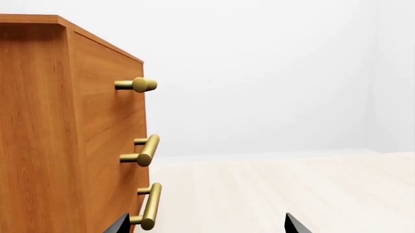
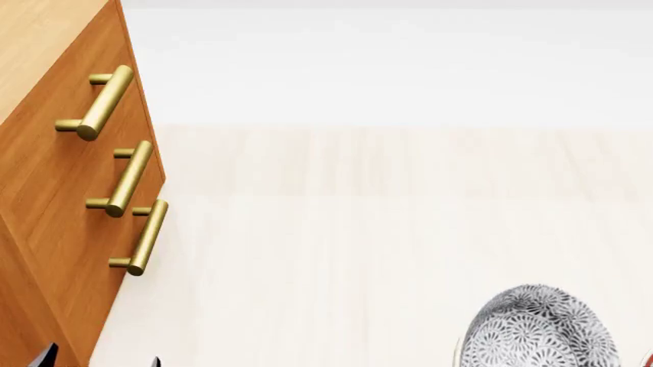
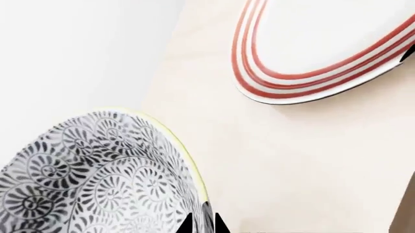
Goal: Put the bowl on top of the cabinet.
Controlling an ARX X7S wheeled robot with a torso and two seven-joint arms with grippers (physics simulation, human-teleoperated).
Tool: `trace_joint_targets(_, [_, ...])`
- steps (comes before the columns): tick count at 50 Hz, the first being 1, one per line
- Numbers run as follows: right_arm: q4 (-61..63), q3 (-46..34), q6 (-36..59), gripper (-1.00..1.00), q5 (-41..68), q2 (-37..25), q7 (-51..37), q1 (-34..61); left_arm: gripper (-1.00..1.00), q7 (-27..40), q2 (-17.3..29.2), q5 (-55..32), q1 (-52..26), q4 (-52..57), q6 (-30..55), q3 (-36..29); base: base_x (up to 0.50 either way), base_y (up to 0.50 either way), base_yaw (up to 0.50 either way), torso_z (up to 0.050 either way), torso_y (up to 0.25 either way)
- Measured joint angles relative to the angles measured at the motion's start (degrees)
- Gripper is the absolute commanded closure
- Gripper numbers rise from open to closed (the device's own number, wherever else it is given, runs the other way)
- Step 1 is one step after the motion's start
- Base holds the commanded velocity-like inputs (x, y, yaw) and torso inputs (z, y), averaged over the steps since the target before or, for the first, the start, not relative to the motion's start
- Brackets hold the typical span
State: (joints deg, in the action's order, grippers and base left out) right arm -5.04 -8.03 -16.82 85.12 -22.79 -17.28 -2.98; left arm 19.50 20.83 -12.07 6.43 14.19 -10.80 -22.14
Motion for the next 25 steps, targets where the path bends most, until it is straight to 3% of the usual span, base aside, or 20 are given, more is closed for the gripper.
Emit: trace_joint_targets(25, [5.5,-2.9,-2.3,1.0,-7.2,-1.0,5.7,-0.9,-1.0,0.1,0.1,-0.1,-0.4,-0.5,0.0,-0.5,0.0,0.0,0.0,0.0,0.0])
